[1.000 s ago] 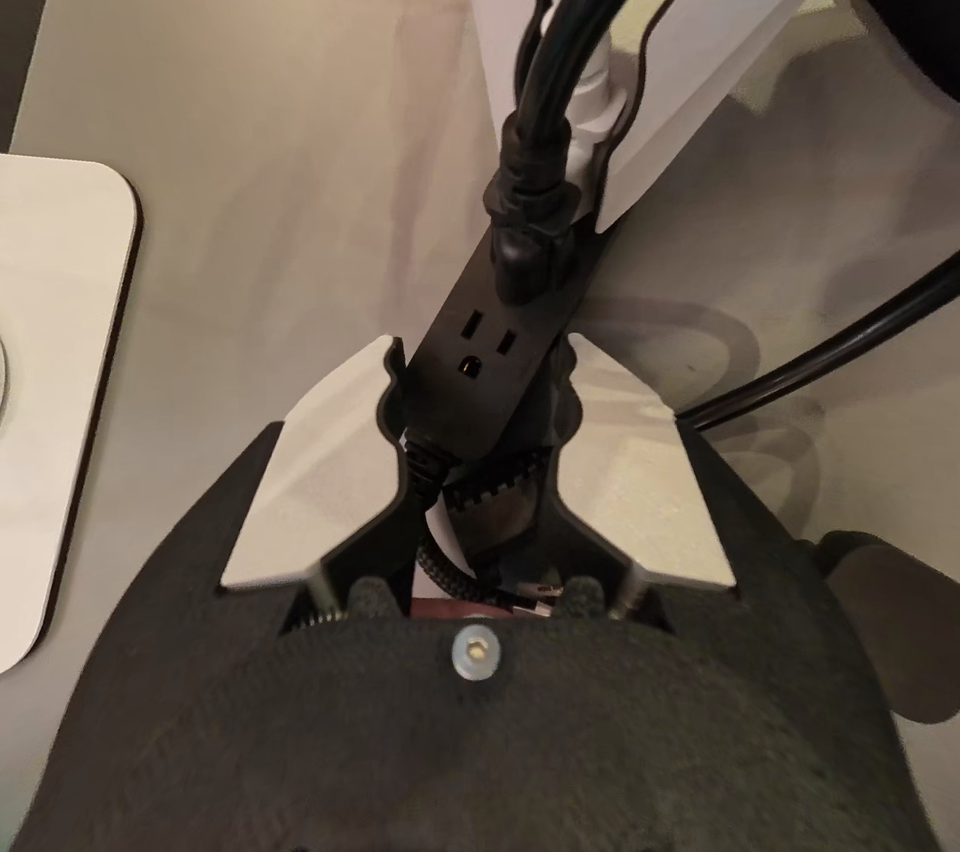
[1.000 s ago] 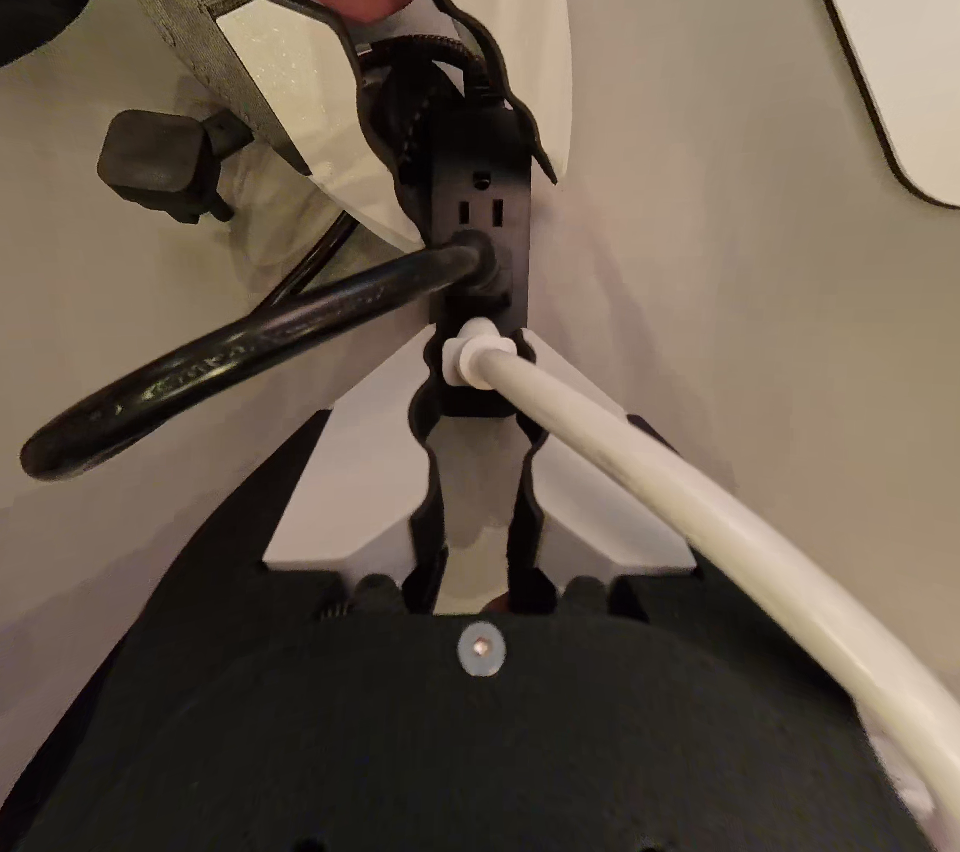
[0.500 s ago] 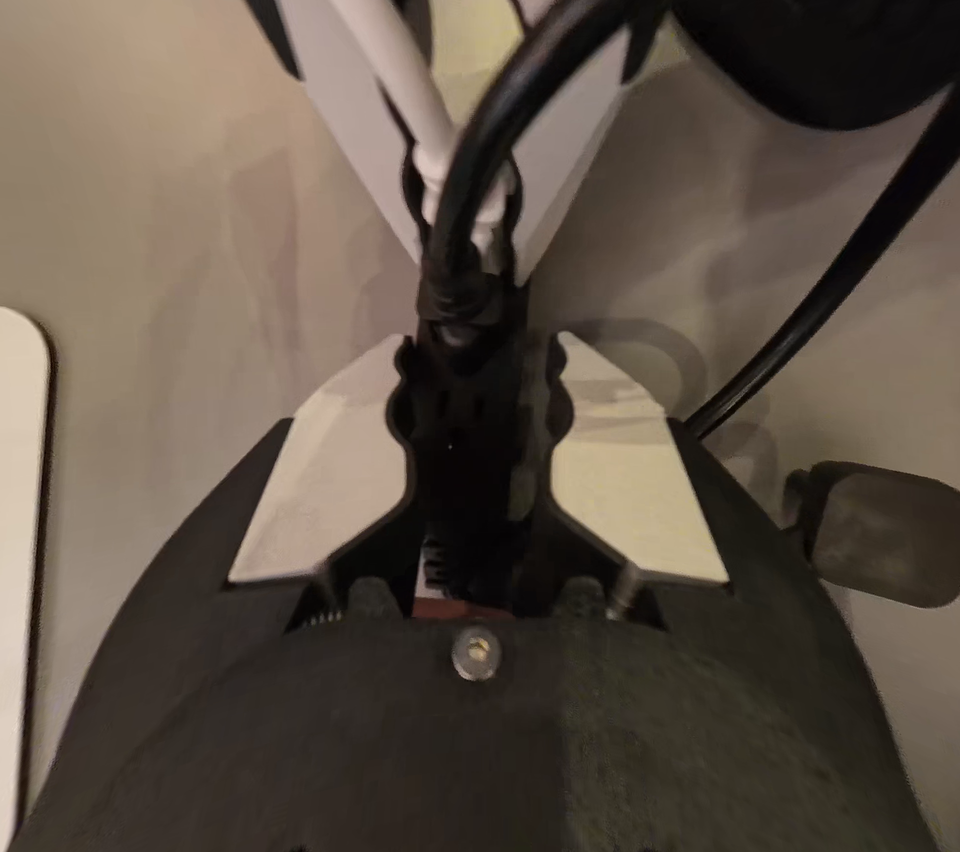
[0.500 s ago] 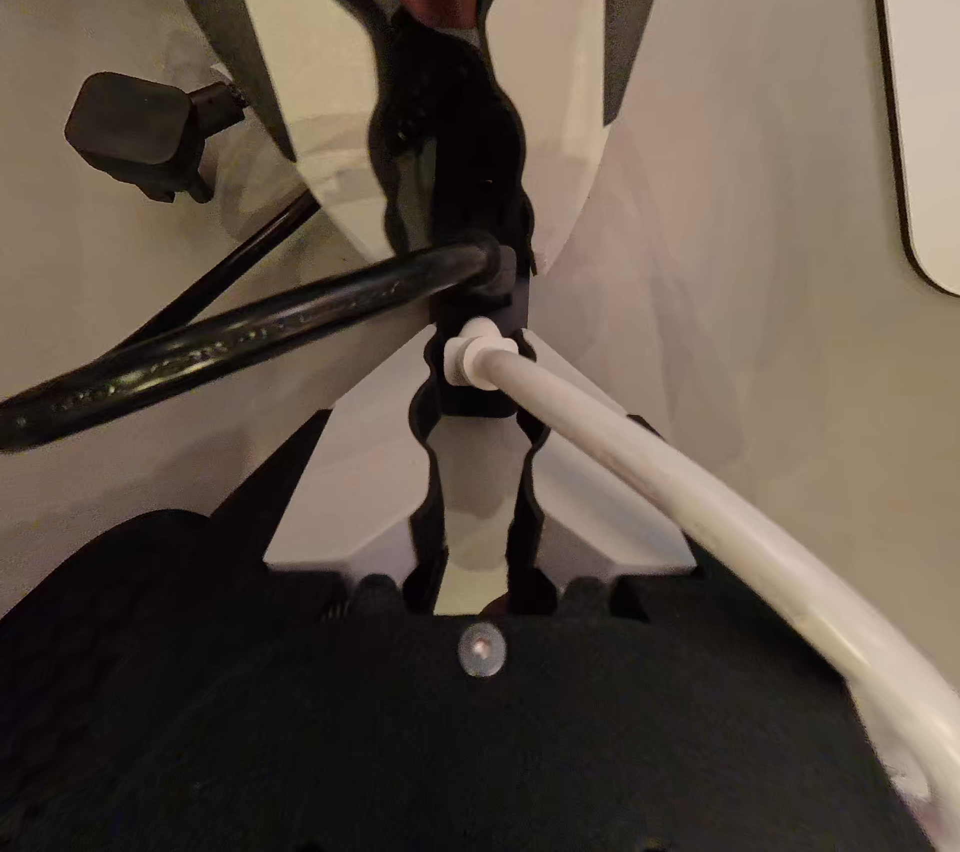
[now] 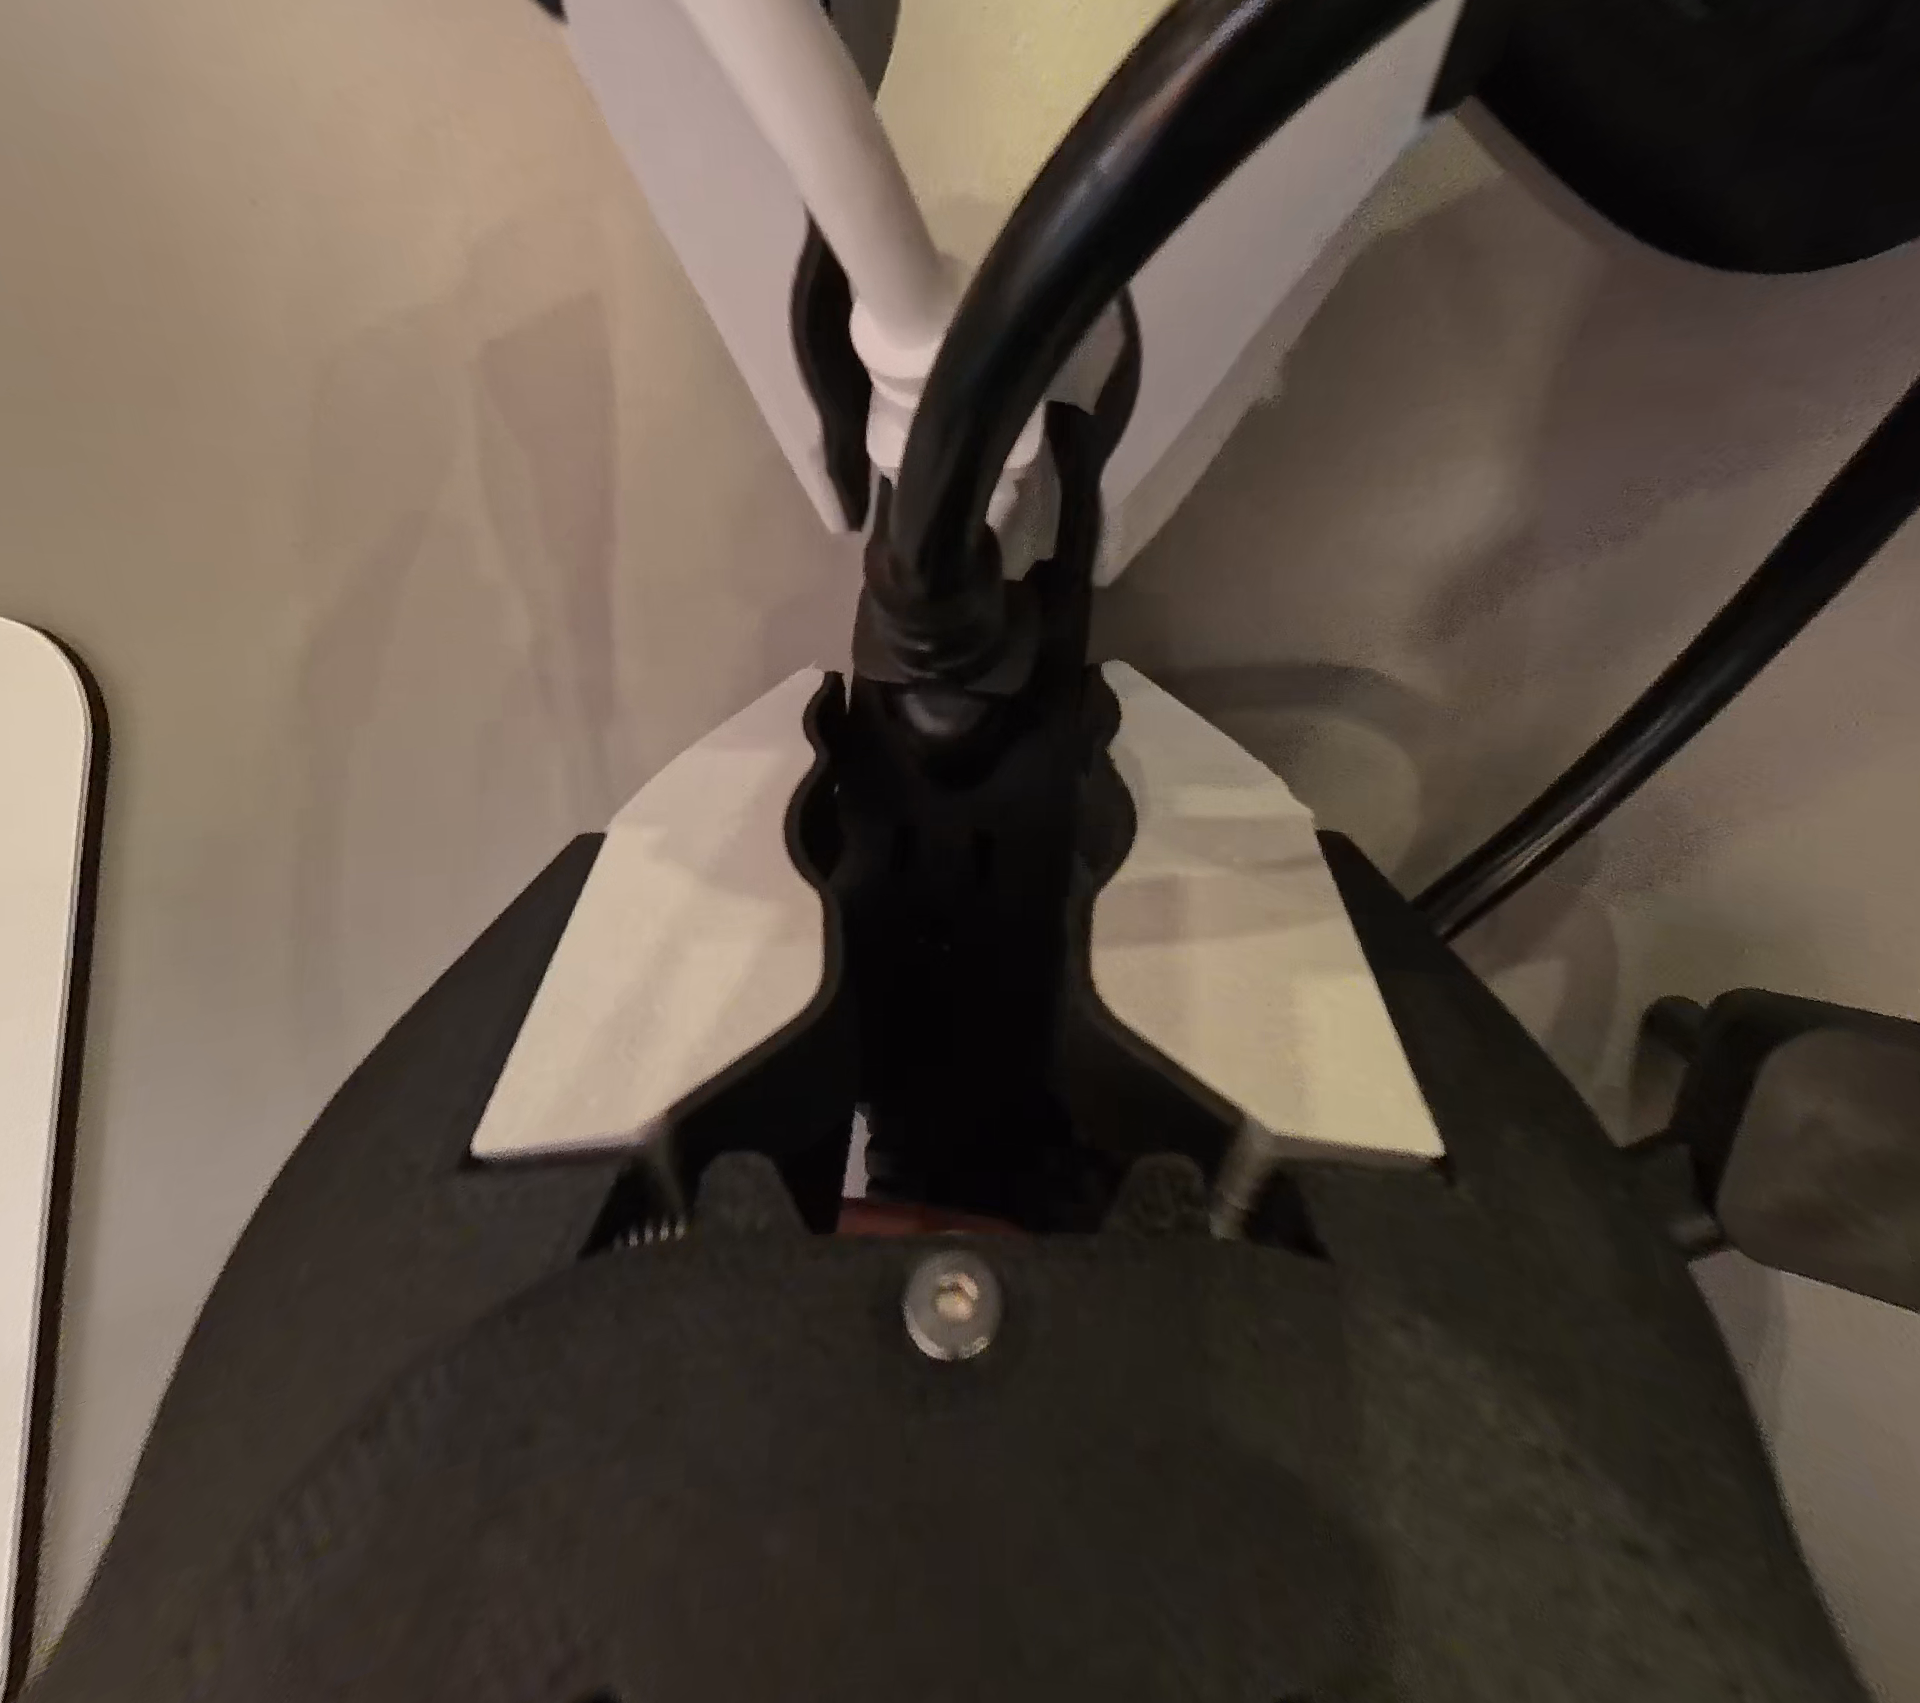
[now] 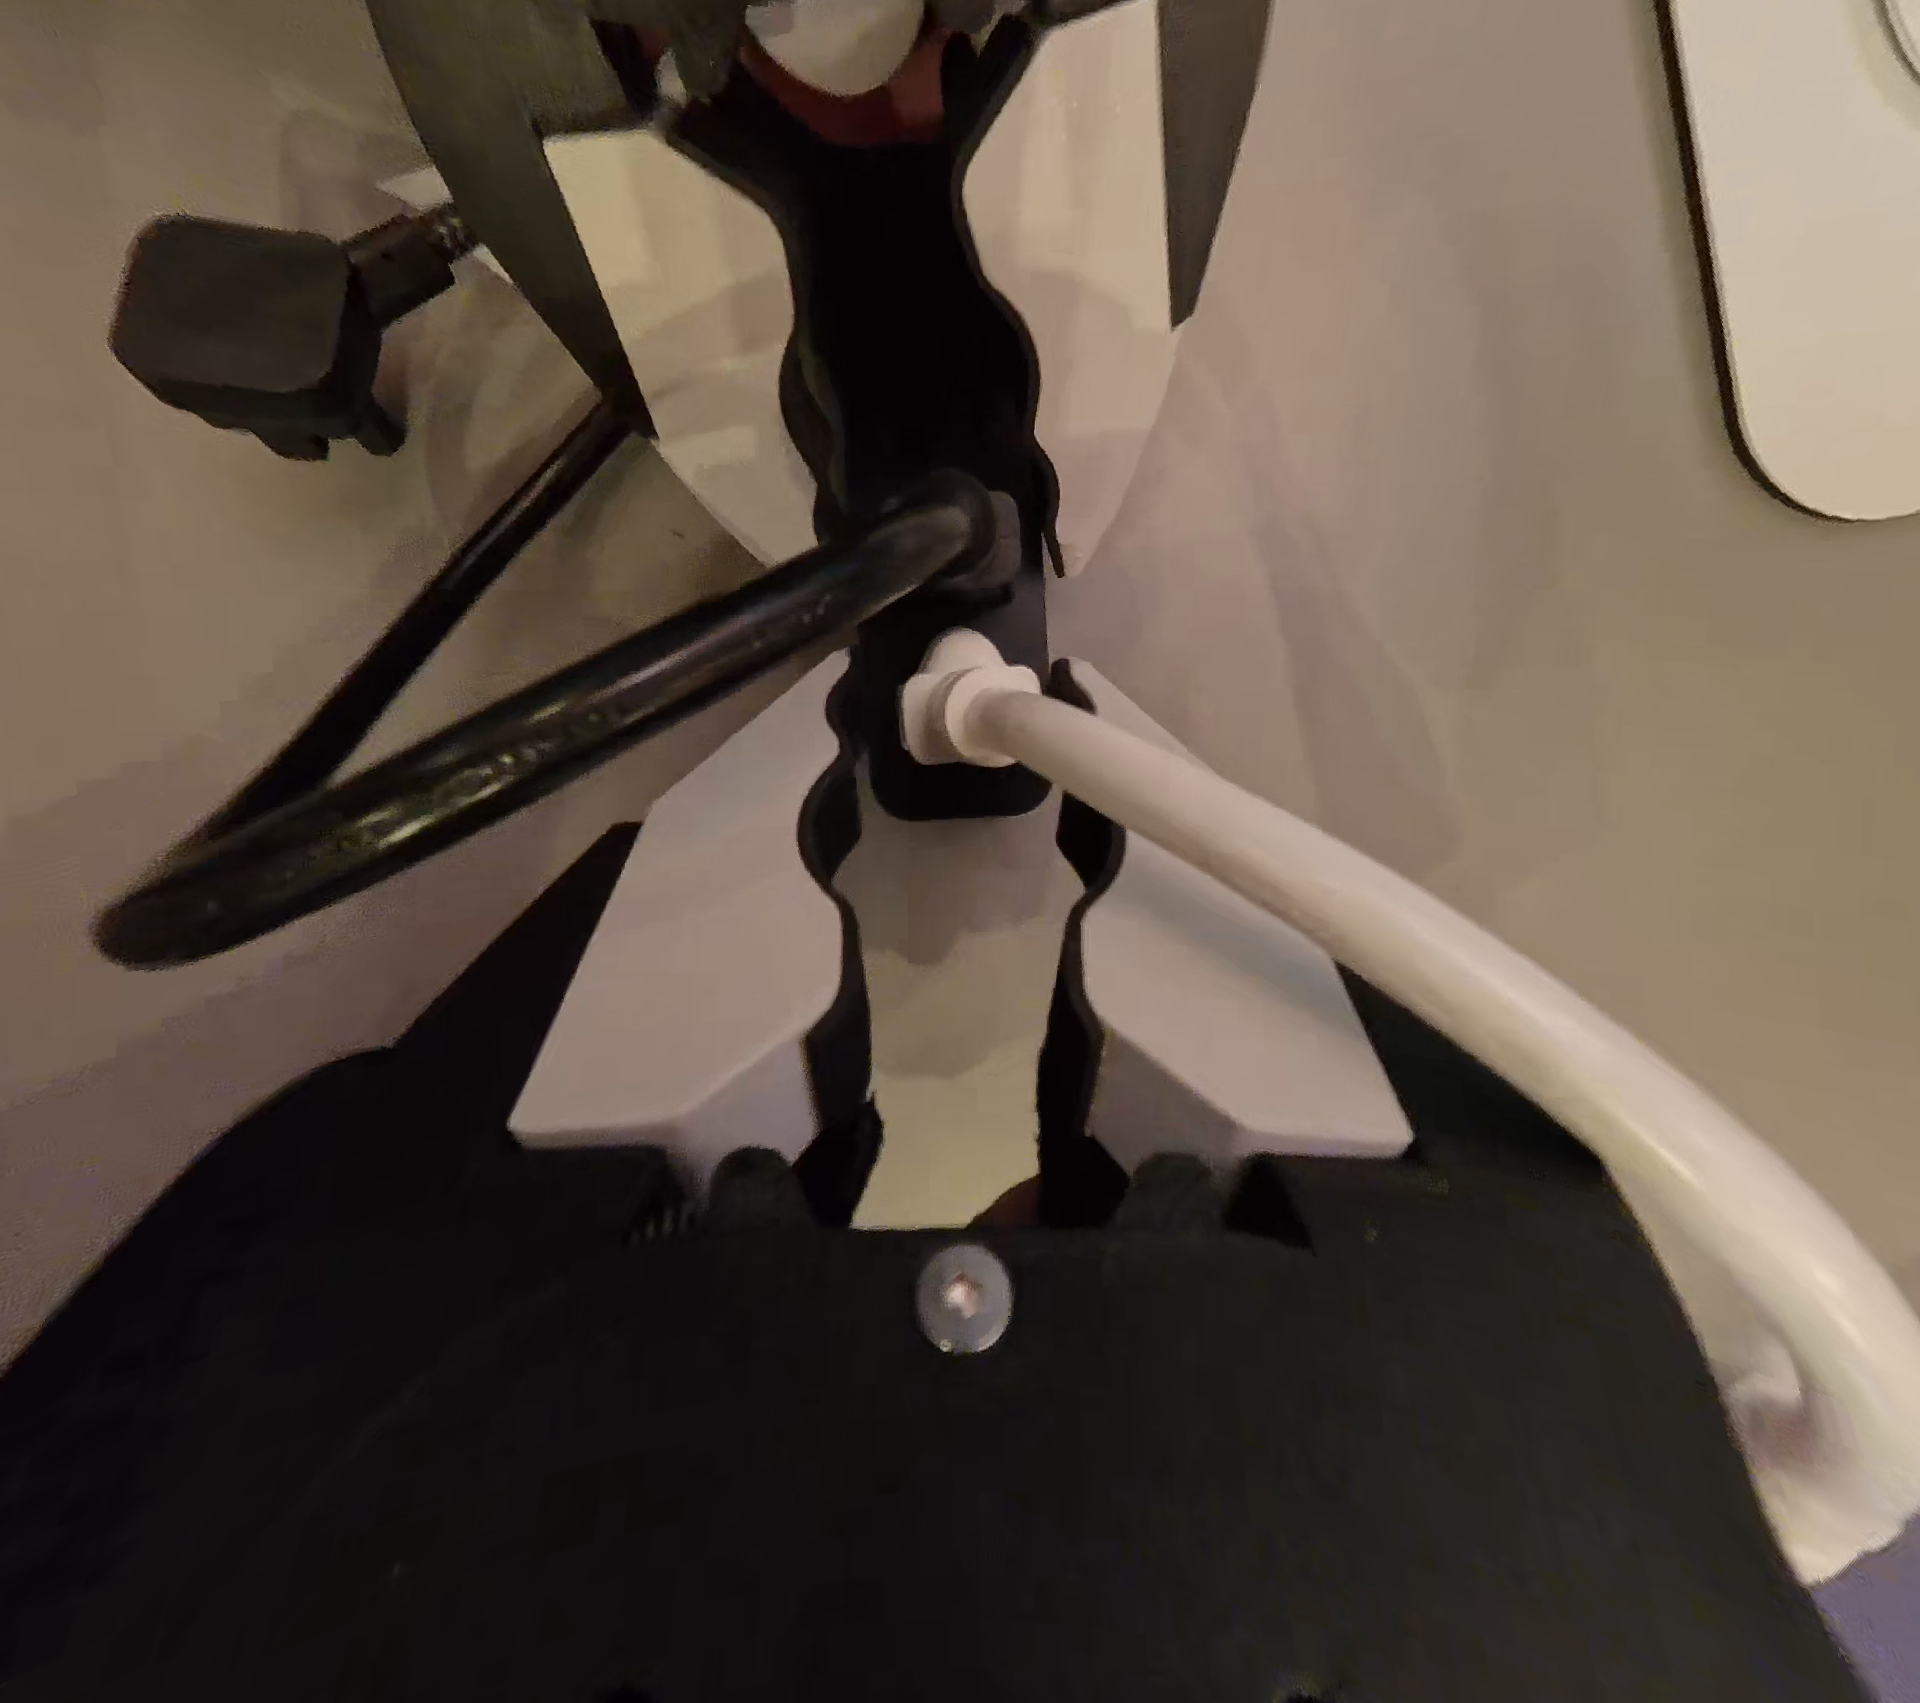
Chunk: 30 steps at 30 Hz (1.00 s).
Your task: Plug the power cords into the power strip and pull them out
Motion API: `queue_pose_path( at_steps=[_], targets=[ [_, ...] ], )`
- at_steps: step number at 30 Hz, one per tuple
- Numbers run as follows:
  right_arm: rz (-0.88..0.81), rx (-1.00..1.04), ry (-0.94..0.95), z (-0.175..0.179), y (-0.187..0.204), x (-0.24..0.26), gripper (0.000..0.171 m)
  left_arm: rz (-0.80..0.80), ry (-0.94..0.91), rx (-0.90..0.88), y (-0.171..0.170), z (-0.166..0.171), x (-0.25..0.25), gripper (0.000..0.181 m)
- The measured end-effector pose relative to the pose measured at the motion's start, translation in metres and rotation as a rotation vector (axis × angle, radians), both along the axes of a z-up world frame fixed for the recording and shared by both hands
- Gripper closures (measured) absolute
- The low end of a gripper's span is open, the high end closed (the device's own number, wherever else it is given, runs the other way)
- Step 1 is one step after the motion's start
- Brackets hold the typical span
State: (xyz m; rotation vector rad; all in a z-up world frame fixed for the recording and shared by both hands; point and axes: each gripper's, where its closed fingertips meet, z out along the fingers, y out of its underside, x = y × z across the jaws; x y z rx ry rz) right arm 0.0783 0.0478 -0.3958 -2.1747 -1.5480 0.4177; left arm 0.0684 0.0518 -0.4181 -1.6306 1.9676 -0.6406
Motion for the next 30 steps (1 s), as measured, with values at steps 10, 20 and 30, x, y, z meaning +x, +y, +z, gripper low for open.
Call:
queue_pose_path(
  at_steps=[10,20,30],
  targets=[
    [-0.13,-0.026,-0.026,-0.008,0.002,0.0,0.148,0.026,0.014,0.02,0.003,0.0,-0.001,0.132],
    [-0.084,-0.018,-0.031,-0.009,0.002,0.0,0.148,-0.061,0.121,-0.051,0.0,-0.001,-0.009,0.137],
    [-0.105,-0.005,-0.036,-0.008,0.004,0.001,0.148,-0.091,0.135,-0.103,-0.002,-0.008,-0.007,0.137]
  ],
)
